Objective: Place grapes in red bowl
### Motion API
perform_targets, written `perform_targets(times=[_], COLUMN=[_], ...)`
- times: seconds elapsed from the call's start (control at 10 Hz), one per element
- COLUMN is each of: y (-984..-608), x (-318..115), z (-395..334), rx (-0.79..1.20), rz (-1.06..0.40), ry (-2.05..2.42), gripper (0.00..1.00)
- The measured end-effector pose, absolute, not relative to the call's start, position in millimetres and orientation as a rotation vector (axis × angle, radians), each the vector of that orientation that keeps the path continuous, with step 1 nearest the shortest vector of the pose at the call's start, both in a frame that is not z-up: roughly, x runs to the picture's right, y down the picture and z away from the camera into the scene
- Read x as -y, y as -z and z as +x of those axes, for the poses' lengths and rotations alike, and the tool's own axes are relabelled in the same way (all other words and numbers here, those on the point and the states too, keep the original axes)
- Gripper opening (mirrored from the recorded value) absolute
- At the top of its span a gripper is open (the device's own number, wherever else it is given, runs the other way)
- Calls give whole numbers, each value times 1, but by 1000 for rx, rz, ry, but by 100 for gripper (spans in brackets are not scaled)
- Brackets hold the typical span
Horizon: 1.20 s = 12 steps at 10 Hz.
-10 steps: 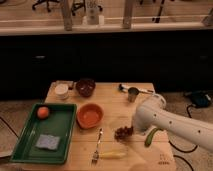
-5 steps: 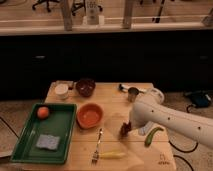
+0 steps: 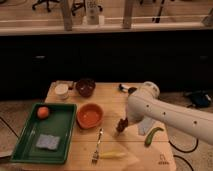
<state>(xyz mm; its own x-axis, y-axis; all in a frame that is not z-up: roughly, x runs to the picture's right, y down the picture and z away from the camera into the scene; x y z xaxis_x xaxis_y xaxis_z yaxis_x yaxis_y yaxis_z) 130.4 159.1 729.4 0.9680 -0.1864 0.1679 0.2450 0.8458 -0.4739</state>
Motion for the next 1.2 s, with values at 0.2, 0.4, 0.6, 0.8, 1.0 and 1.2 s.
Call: perform_targets(times=[0.2, 0.4, 0.6, 0.8, 1.0, 1.2], y=[-730, -730, -727, -727, -722, -720], x=[-153, -144, -131, -120, -111, -101], z=[122, 112, 106, 87, 79, 69], rx=[122, 126, 126, 134, 128, 132], rz=[-513, -505, -501, -497, -496, -487], ry=[244, 267, 289, 322, 350, 368], gripper=[0, 0, 0, 0, 0, 0])
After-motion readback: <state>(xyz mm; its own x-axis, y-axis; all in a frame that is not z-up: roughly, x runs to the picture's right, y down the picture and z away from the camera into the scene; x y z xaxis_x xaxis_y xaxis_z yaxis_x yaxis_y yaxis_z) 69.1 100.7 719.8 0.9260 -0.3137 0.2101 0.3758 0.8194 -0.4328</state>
